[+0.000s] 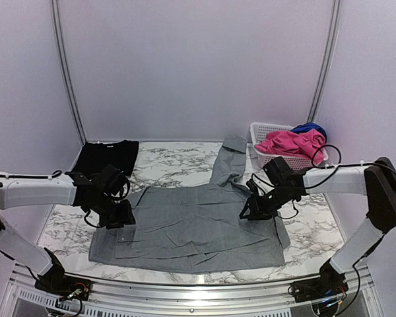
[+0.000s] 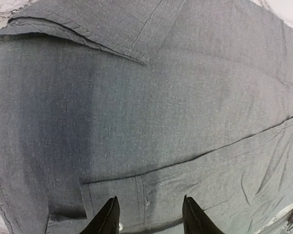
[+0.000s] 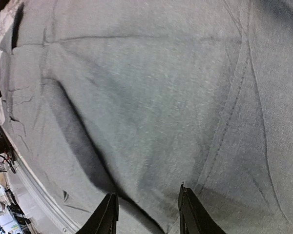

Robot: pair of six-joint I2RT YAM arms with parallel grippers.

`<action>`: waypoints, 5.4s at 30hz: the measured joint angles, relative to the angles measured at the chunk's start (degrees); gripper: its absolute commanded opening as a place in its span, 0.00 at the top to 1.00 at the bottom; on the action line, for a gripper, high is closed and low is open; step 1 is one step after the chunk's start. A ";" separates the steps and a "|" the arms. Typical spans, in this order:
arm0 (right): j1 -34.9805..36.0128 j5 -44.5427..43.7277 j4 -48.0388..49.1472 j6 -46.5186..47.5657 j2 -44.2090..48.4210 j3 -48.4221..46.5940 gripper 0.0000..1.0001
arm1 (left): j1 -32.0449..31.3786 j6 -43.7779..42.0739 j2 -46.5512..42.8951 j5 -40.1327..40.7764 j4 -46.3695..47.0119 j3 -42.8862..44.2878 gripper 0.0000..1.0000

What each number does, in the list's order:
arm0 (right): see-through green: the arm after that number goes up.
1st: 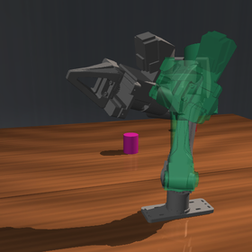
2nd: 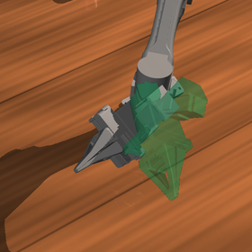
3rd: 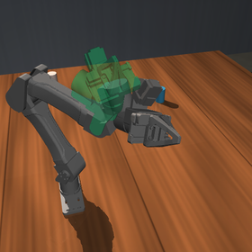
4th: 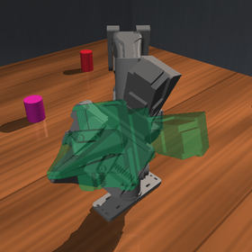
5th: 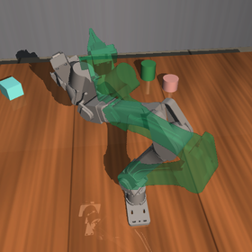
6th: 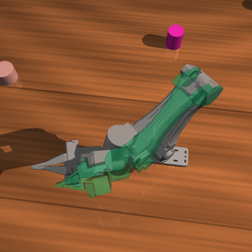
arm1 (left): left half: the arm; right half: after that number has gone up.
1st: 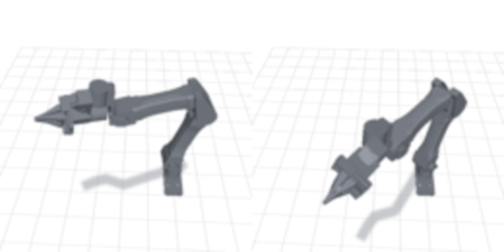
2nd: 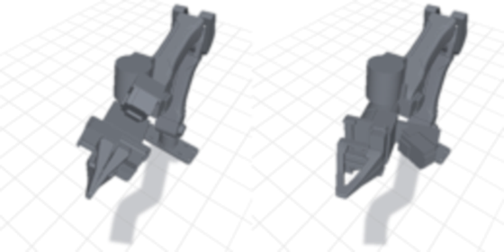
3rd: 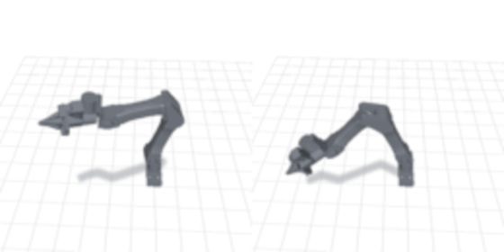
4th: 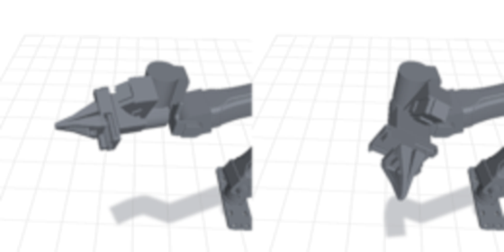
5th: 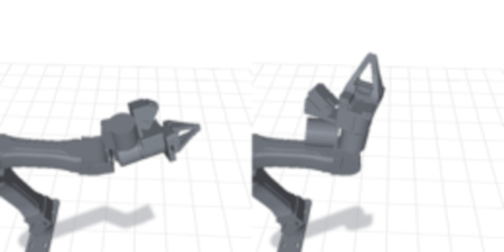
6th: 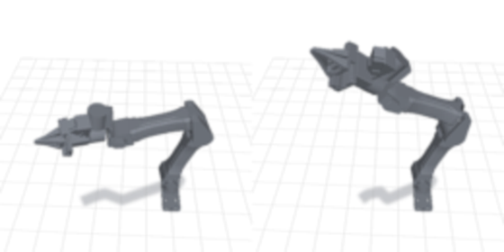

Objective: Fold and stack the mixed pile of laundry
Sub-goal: Smooth out the 1/3-folded shirt at the center of the board, then pick up the 1/3-folded shirt from the center of the board, then fold the 1/3-folded shirt at the center of the board.

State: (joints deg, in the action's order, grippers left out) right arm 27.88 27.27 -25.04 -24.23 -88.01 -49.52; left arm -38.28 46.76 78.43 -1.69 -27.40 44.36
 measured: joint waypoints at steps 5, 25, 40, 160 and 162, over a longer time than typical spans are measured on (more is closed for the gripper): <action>-0.68 -1.14 1.01 1.84 -4.13 0.98 0.63 | 0.00 -1.01 5.77 0.02 2.19 -0.81 0.58; -3.50 -7.41 -6.99 2.84 3.17 -10.73 0.25 | -0.35 -4.33 1.03 5.62 -4.96 8.57 0.12; -4.74 -15.74 -8.66 7.19 -26.23 -32.35 0.35 | -0.28 -14.36 23.52 12.41 -8.92 26.16 0.01; 5.44 6.93 9.18 0.33 -13.73 -5.11 1.00 | 12.37 -46.31 18.80 2.16 -10.21 12.48 1.00; 4.72 6.25 9.81 -0.13 -15.15 -3.74 1.00 | 12.20 -45.33 19.17 1.16 -9.14 12.41 1.00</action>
State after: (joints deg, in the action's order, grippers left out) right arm 32.60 33.52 -15.22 -24.36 -103.15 -53.25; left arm -26.09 1.43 97.60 -0.54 -36.53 56.77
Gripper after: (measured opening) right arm 0.004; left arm 0.008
